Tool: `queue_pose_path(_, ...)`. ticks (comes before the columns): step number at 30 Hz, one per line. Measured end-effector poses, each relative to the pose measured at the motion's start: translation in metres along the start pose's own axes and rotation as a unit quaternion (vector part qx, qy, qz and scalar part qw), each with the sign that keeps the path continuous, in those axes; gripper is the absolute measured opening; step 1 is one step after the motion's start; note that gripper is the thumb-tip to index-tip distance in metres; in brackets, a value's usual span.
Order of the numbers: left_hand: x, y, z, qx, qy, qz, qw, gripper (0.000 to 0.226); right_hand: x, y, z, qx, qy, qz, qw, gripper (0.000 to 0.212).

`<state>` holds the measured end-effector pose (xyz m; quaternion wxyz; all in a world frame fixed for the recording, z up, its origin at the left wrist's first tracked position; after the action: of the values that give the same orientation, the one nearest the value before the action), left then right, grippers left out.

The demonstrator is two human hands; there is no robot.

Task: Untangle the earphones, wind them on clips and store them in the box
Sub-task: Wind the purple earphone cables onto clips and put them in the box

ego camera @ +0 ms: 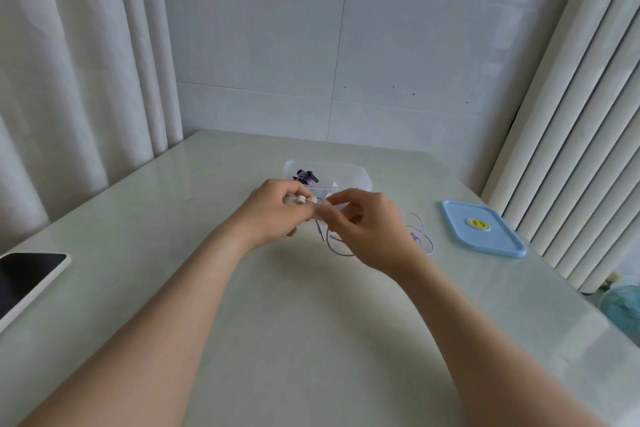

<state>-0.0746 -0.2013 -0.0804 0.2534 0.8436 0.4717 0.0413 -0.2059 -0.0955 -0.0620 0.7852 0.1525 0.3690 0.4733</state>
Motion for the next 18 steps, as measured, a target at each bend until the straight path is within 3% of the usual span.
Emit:
queue_pose_path(4, 0.000, -0.005, 0.000, 0.017, 0.005, 0.020, 1.000, 0.008, -0.004, -0.001, -0.004, 0.022, 0.004, 0.013, 1.000, 0.015)
queue_pose_path(8, 0.002, -0.006, -0.004, 0.117, 0.000, 0.026, 0.993, 0.021, -0.004, 0.008, -0.009, -0.005, -0.005, 0.006, 1.000, 0.017)
queue_pose_path(12, 0.006, -0.010, -0.006, 0.187, 0.025, 0.041, 0.981, 0.024, -0.004, 0.019, -0.010, -0.036, -0.028, -0.056, 0.997, 0.019)
queue_pose_path(18, 0.013, -0.031, -0.005, 0.216, 0.072, 0.102, 0.968, 0.029, -0.002, 0.025, -0.011, -0.184, -0.066, -0.072, 0.978, 0.023)
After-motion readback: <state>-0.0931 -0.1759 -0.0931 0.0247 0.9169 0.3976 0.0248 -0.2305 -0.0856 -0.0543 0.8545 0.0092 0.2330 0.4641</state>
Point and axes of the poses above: each hand's wrist, its own x-axis away from the middle knuckle, its own y-axis out of the back of the hand, z = x × y, the point moved 10 cm from there along -x, towards the middle knuckle, and after that the axes turned 2 degrees about y, right-handed, at the moved point
